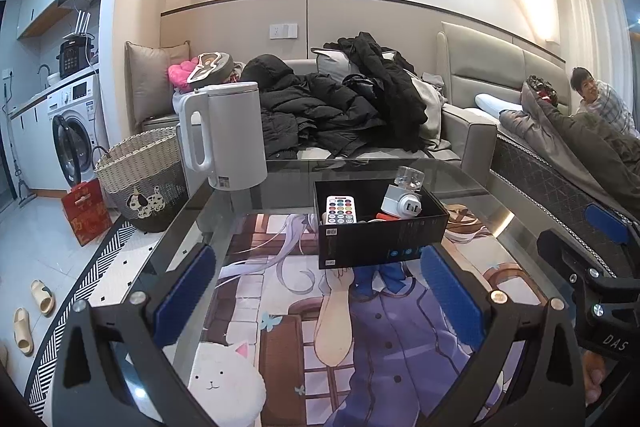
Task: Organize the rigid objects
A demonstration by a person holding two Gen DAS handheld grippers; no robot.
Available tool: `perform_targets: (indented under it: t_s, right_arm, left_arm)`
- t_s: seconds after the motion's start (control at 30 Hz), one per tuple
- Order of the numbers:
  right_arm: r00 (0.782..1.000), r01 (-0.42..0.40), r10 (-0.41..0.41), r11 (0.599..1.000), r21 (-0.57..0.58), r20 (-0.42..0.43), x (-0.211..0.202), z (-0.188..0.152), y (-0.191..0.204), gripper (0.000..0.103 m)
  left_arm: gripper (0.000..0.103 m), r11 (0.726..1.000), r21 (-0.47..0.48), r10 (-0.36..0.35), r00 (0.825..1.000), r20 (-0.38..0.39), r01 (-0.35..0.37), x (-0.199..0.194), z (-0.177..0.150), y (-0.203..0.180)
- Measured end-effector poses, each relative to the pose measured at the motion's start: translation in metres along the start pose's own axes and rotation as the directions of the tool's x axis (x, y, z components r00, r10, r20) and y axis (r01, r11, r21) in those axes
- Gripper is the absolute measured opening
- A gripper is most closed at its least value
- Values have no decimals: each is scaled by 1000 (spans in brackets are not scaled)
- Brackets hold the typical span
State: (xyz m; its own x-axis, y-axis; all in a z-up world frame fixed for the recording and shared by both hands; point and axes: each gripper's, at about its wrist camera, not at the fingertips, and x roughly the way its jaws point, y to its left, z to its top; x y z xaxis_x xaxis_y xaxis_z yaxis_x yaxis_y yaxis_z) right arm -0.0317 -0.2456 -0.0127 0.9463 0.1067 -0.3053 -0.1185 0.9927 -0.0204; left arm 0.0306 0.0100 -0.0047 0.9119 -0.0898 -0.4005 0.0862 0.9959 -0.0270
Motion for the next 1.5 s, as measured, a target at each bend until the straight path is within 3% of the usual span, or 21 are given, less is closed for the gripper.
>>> perform_targets:
  t_s: [1.5]
  right_arm:
    - [1000, 7, -7, 1000, 0, 7, 2, 2, 1, 103]
  left_arm:
    - [103, 1000, -9, 15, 1000, -7, -15, 1, 2, -1]
